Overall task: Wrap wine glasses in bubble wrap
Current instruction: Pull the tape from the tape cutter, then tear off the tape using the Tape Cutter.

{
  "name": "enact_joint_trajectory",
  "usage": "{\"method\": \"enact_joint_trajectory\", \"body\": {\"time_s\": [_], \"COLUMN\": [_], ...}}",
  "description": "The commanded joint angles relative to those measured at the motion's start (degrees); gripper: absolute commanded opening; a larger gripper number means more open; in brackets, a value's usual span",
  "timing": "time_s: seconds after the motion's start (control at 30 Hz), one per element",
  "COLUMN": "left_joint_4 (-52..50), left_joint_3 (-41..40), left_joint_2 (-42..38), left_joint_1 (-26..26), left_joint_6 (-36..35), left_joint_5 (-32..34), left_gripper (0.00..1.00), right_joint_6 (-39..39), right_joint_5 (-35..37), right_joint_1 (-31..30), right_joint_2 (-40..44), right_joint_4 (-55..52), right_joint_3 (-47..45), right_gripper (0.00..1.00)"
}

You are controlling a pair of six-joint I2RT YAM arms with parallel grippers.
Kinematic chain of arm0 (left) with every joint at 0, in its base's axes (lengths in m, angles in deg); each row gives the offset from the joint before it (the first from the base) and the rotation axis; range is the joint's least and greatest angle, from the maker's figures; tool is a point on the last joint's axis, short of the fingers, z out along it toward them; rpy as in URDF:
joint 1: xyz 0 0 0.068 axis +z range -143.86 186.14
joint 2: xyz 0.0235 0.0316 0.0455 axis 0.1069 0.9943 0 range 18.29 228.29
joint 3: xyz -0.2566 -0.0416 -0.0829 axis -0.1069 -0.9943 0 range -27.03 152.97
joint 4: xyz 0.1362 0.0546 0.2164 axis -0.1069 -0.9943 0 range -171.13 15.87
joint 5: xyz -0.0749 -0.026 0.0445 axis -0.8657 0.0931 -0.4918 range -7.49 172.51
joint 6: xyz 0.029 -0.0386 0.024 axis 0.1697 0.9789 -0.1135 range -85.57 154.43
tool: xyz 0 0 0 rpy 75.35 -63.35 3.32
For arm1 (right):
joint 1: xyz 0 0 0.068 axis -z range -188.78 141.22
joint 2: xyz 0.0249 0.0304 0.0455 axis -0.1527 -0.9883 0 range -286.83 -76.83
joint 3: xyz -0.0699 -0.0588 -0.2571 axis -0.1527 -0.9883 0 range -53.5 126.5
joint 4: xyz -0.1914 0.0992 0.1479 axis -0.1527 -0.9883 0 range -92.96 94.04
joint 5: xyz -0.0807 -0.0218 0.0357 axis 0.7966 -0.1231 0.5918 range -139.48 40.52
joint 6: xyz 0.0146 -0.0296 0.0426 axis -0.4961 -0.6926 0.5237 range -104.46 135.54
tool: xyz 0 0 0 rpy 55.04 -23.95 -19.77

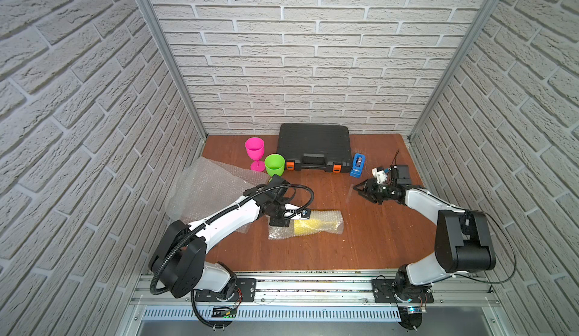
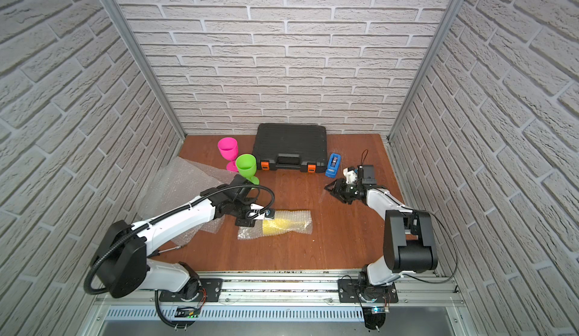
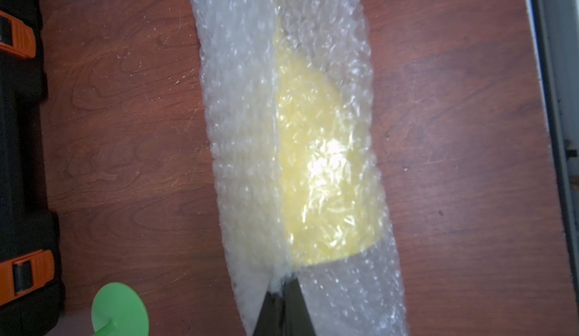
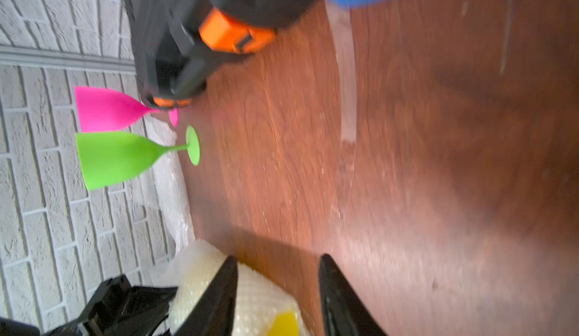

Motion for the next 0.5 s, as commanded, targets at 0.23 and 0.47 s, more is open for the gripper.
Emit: {"method": "enact_joint_trajectory", "body": {"time_s": [0.23, 0.47], "left_joint_4": [-2.59, -2.38], "left_joint_3": [-0.32, -0.17], "left_joint_2": [1.51, 2.08], "left_joint_1": [-0.31, -0.3], "left_joint_6": [-0.69, -0.69], "left_joint_5": [0.68, 0.32], "left_gripper": [0.02, 0.02], "right_joint_6": [0.62, 1.99], "right_joint_5": [-4.45, -6.27], "right_joint_1": [2.37, 2.38], "right_joint_2": [-17.02, -21.1], "right_joint_4": [16.9, 21.54], "right_joint_3": [10.14, 11.05], "right_gripper": [0.43, 0.4]}}
